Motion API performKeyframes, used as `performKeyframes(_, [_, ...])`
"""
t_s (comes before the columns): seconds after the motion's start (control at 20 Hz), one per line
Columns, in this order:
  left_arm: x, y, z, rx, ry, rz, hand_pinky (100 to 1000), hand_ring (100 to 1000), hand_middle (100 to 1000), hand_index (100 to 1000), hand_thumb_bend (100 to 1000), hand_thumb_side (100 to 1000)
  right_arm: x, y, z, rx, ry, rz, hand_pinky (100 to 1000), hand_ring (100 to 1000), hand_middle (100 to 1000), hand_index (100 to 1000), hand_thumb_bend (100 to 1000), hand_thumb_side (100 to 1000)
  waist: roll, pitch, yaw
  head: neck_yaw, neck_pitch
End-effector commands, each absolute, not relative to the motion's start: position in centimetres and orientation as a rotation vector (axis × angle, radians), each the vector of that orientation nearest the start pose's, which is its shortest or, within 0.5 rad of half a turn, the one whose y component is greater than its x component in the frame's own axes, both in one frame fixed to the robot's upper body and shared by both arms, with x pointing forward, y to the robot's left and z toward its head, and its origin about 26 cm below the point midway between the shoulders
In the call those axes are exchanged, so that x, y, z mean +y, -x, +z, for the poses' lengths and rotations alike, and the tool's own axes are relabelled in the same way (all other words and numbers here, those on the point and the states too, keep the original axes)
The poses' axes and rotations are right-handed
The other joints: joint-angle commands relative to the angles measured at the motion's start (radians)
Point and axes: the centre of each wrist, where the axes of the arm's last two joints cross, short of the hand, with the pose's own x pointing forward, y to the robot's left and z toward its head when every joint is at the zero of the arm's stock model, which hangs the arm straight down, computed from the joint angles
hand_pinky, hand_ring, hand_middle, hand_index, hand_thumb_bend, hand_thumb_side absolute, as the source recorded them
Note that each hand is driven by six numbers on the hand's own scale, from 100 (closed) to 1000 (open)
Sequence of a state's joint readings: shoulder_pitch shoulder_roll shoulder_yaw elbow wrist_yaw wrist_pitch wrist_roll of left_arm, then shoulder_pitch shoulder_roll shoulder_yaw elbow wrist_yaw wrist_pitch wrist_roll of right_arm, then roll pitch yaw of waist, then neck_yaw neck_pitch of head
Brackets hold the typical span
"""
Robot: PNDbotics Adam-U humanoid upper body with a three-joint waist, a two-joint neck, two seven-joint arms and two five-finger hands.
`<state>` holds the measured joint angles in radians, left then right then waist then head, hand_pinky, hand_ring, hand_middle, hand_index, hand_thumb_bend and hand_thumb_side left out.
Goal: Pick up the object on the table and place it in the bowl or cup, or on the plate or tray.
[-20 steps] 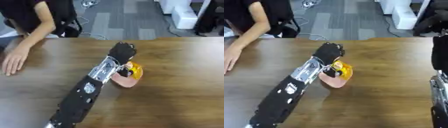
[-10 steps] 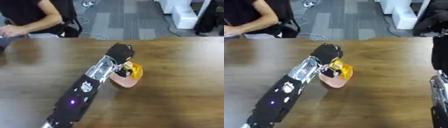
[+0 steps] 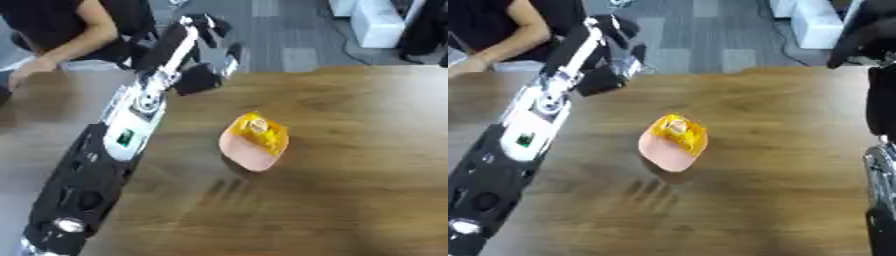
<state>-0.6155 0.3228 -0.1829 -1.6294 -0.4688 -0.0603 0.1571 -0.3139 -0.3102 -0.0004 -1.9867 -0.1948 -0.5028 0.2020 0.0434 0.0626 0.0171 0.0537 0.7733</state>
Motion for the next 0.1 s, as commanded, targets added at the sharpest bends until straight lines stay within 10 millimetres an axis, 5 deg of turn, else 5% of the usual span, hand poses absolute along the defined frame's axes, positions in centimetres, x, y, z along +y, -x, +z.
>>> performKeyframes(0.05, [21.01,-35.92,24.24,-2.497,-0.581,-0.459,425,666,729,828,202,809,-25.7,-30.26,21.4,3.353,0.238,-0.746,401,504,712,680,165,1000,0.003,0.011,0.007,0.009,-0.003])
performKeyframes(0.1, [20.92,-35.41,24.82,-2.54,-0.56,-0.416,434,673,738,838,206,826,-25.65,-30.3,21.56,3.345,0.237,-0.76,399,502,711,679,177,1000,0.006,0.023,0.01,0.011,-0.003])
